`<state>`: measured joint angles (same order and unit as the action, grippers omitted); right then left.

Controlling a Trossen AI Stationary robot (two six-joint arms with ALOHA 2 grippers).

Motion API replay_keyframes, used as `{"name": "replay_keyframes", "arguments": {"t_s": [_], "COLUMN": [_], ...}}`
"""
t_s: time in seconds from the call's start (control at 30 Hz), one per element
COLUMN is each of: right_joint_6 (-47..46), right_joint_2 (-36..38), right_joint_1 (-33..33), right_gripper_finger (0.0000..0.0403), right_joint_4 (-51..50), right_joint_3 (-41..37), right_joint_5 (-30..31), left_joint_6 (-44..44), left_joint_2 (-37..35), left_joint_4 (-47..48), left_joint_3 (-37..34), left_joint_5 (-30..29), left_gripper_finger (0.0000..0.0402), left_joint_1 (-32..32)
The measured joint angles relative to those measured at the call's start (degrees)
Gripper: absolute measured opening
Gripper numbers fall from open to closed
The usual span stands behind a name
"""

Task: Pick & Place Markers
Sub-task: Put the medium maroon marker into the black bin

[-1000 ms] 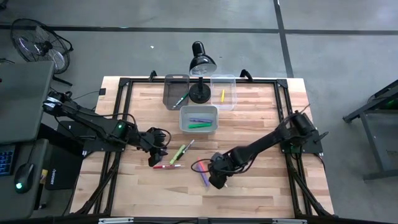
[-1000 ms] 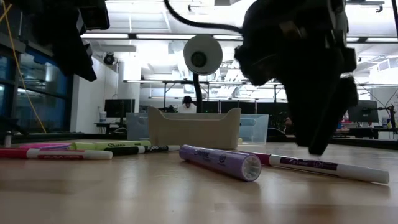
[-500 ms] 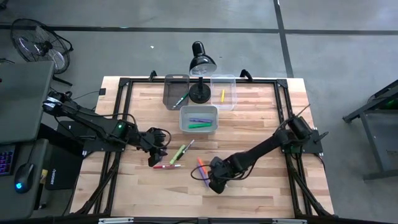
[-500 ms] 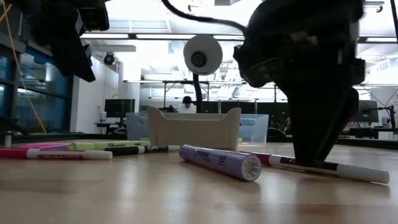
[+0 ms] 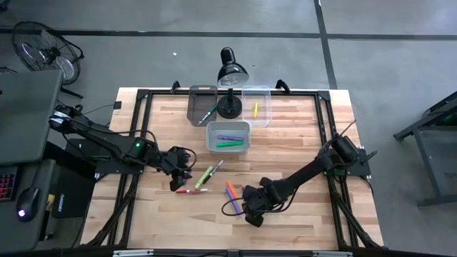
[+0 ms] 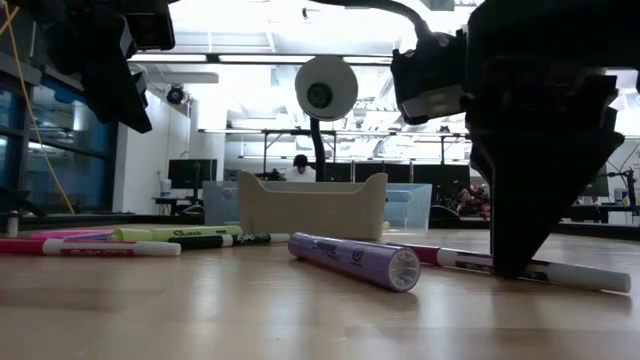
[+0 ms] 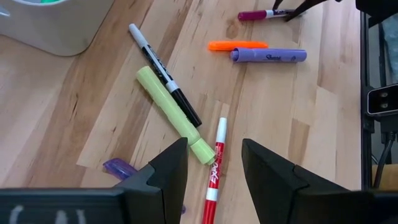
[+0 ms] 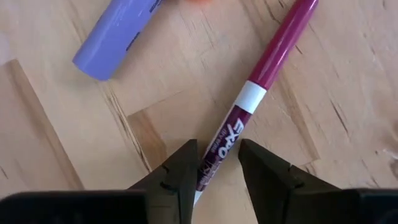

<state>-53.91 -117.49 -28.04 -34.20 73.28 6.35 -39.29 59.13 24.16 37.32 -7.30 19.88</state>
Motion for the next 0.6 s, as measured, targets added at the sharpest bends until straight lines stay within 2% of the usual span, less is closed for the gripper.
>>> {"name": "replay_keyframes", "arguments": {"t_s": [0.4, 0.6], "right_joint_6": [0.0, -0.1], "right_joint_2": [0.0, 0.2], "right_joint_1": [-0.8, -0.8], "right_gripper_finger": [0.0032, 0.0034], "right_joint_4": [-2.9, -3.2], "right_joint_3": [0.1, 0.1], "right_joint_5": [-1.3, -0.8], "left_joint_6": [0.0, 0.0], "left_joint_2": [0.0, 0.0], "left_joint_4": [0.0, 0.0], "left_joint_3": [0.0, 0.0], "left_joint_5": [0.0, 0.0], "left_gripper_finger": [0.0149, 0.0149], "left_joint_1": [0.0, 0.0]}}
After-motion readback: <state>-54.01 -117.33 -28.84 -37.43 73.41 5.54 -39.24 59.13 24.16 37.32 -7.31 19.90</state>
